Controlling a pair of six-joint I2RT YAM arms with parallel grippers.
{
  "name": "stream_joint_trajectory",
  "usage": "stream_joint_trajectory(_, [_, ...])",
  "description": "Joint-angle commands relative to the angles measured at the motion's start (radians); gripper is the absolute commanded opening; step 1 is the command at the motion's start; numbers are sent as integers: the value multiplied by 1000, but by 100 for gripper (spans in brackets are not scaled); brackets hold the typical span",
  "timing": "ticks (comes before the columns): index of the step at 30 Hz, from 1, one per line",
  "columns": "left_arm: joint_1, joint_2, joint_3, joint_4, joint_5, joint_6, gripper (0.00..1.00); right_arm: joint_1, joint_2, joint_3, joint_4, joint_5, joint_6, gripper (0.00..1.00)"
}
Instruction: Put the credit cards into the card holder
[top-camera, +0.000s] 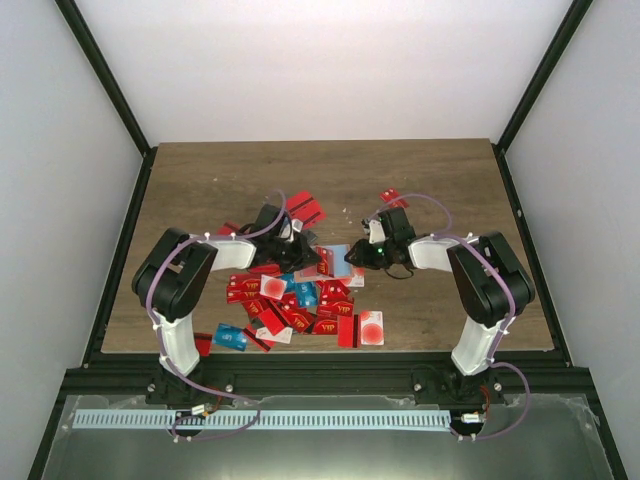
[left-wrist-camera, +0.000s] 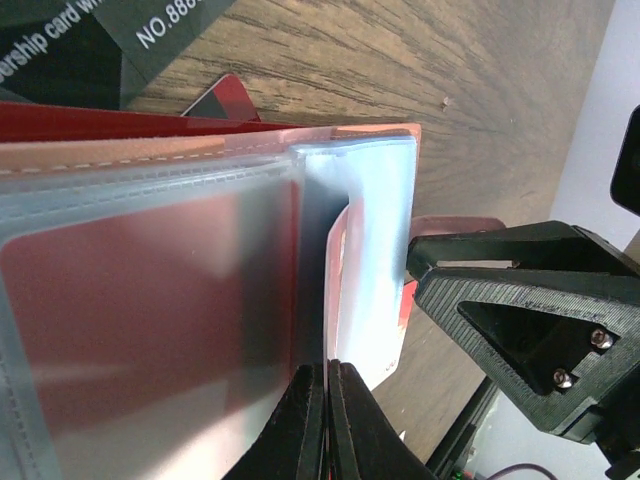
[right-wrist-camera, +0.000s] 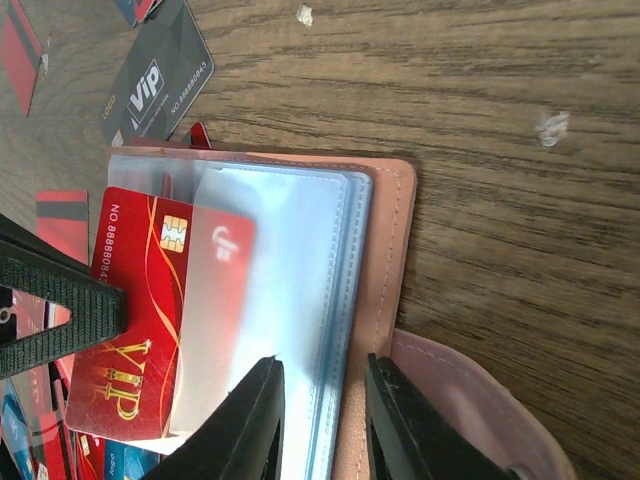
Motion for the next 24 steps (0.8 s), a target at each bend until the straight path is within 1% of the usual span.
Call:
stream_joint_trajectory(1, [3, 17, -26, 38, 8, -61, 4, 6, 7, -34, -56, -13, -5, 24])
stream_joint_trajectory(5, [3, 25, -29, 68, 7, -86, 4, 6, 7, -36, -55, -14, -7, 20])
stream_joint_trajectory(11, [4, 35, -20, 71, -14, -90, 4, 7, 8, -38, -56, -17, -8, 15])
stream_joint_trajectory(24, [-13, 85, 23, 62, -13, -49, 4, 7, 15, -34, -55, -20, -10, 14])
